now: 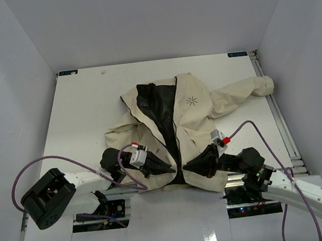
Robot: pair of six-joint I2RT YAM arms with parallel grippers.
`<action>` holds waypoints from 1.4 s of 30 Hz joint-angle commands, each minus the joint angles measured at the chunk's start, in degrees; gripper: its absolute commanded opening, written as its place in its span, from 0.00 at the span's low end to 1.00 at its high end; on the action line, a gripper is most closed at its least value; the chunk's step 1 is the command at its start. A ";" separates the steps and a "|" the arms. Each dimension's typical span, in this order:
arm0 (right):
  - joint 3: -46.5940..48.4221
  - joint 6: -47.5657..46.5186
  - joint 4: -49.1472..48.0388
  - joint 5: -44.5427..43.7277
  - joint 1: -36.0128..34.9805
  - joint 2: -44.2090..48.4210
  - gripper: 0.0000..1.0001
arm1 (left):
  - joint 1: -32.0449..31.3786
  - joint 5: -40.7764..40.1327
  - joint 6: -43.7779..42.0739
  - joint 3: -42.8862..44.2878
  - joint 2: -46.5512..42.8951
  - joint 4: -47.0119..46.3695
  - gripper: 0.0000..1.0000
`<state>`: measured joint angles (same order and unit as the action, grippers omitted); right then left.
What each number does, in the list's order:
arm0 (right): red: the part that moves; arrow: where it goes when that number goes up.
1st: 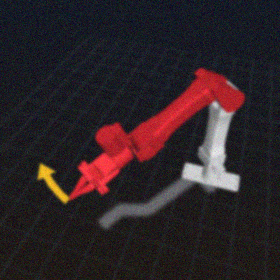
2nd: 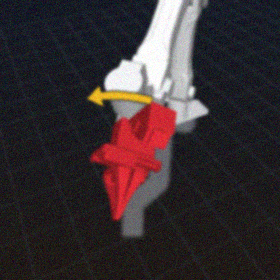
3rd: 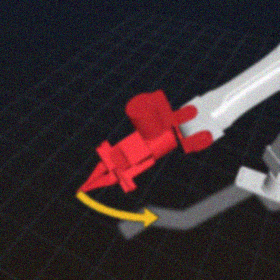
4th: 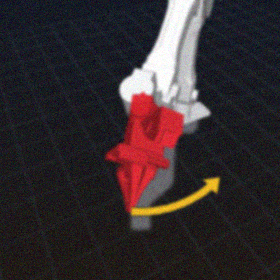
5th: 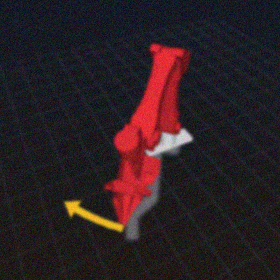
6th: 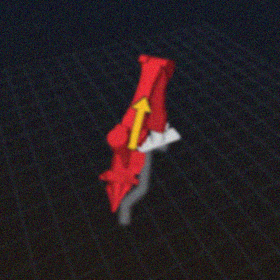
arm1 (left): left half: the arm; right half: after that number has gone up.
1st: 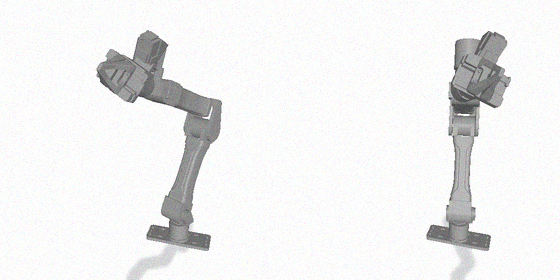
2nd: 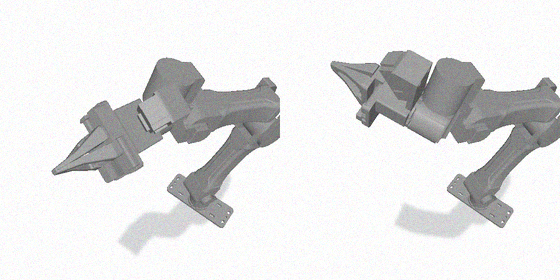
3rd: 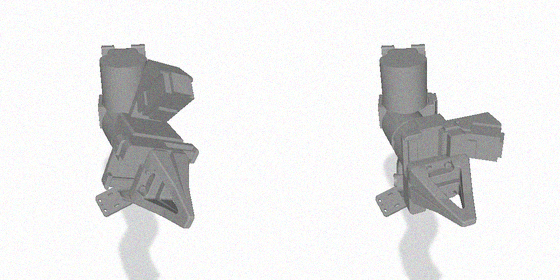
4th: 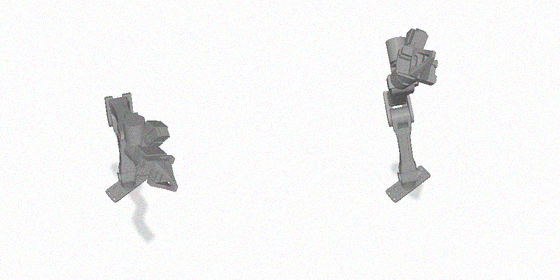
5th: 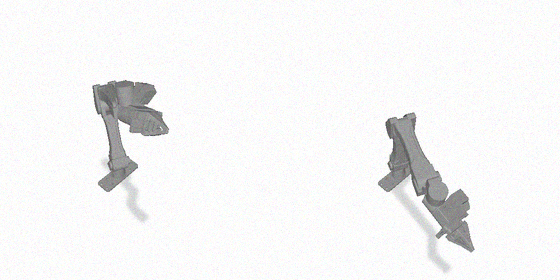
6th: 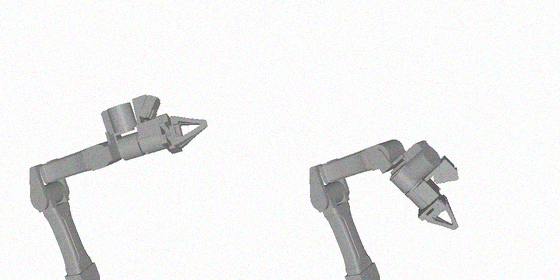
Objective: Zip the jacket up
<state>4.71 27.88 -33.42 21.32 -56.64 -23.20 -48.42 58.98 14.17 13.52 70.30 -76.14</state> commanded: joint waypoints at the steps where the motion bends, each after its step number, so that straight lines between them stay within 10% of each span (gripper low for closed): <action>1: 0.16 1.35 -4.19 2.12 -0.05 0.68 0.08 | 0.35 1.47 -1.23 1.78 -0.52 -4.09 0.00; 42: -0.36 5.67 -5.18 0.92 -0.03 0.50 0.08 | 0.42 1.31 -4.45 -0.14 2.12 -7.89 0.00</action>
<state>2.90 32.12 -35.92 22.25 -56.64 -22.81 -48.12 58.96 11.64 13.87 72.60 -76.36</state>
